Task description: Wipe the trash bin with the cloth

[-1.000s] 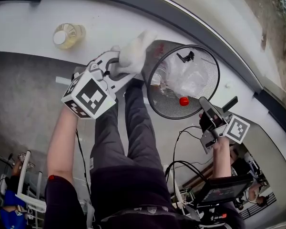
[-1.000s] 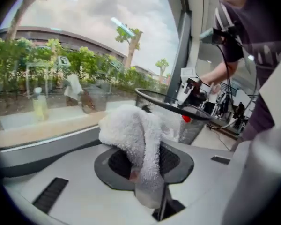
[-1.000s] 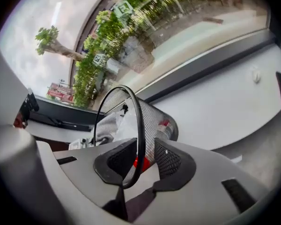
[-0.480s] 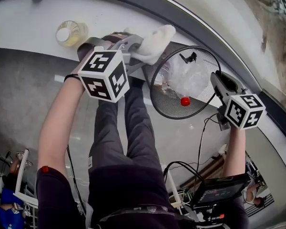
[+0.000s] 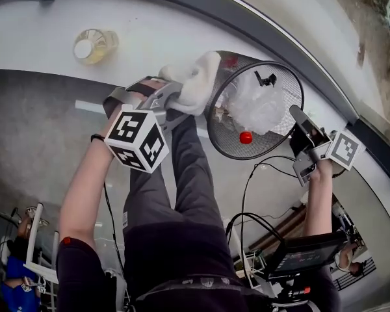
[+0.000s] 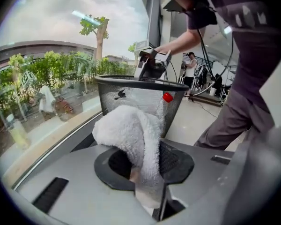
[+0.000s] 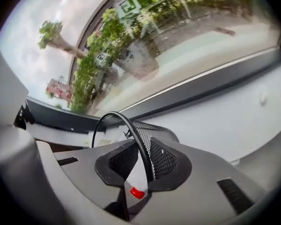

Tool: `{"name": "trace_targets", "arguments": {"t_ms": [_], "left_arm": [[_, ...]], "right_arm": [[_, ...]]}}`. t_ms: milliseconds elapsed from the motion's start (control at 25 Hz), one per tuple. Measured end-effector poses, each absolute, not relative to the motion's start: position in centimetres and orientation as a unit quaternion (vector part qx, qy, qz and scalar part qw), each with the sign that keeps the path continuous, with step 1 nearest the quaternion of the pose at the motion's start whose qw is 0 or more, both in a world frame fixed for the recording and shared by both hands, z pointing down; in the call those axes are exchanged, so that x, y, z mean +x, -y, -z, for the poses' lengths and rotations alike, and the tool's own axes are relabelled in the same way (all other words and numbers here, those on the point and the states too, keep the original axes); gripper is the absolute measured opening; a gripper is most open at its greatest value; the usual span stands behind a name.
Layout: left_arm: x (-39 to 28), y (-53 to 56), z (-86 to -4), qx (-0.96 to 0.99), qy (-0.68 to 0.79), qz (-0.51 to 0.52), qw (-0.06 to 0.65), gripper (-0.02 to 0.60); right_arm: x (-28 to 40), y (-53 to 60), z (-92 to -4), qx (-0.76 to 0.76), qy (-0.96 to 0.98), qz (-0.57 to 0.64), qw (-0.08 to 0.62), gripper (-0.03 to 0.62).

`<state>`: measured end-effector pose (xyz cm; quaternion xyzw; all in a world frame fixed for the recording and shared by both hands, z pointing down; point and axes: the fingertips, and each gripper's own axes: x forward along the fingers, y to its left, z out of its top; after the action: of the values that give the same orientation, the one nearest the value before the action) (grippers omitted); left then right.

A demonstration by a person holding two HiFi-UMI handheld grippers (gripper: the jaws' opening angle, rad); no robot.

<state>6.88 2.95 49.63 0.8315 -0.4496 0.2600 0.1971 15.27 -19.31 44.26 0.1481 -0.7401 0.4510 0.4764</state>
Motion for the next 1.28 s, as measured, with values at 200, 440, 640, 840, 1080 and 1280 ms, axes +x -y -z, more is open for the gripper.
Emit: {"name": "trace_targets", "arguments": {"t_ms": [200, 440, 640, 840, 1080, 1280], "left_arm": [[9.7, -4.8, -51.5, 0.835, 0.436, -0.241, 0.233, 0.094], [9.3, -3.3, -51.1, 0.837, 0.443, -0.202, 0.249, 0.095], [1.9, -0.1, -52.3, 0.775, 0.540, -0.226, 0.238, 0.094], [-5.3, 2.3, -49.8, 0.685, 0.664, -0.158, 0.253, 0.095], [-7.5, 7.3, -47.6, 0.702, 0.667, -0.089, 0.232, 0.095], [-5.8, 6.3, -49.1, 0.736, 0.620, -0.080, 0.259, 0.095]], "right_arm": [[16.7, 16.6, -45.2, 0.178, 0.685, -0.547, 0.447, 0.069], [17.6, 15.8, -45.2, 0.197, 0.661, -0.588, 0.423, 0.070], [17.1, 16.7, -46.6, 0.149, 0.693, -0.543, 0.450, 0.071], [16.6, 16.6, -46.2, 0.107, 0.739, -0.461, 0.480, 0.104], [12.8, 23.0, -45.6, 0.102, 0.824, -0.211, 0.516, 0.106], [11.1, 21.4, -46.9, 0.021, 0.801, -0.154, 0.578, 0.041]]}}
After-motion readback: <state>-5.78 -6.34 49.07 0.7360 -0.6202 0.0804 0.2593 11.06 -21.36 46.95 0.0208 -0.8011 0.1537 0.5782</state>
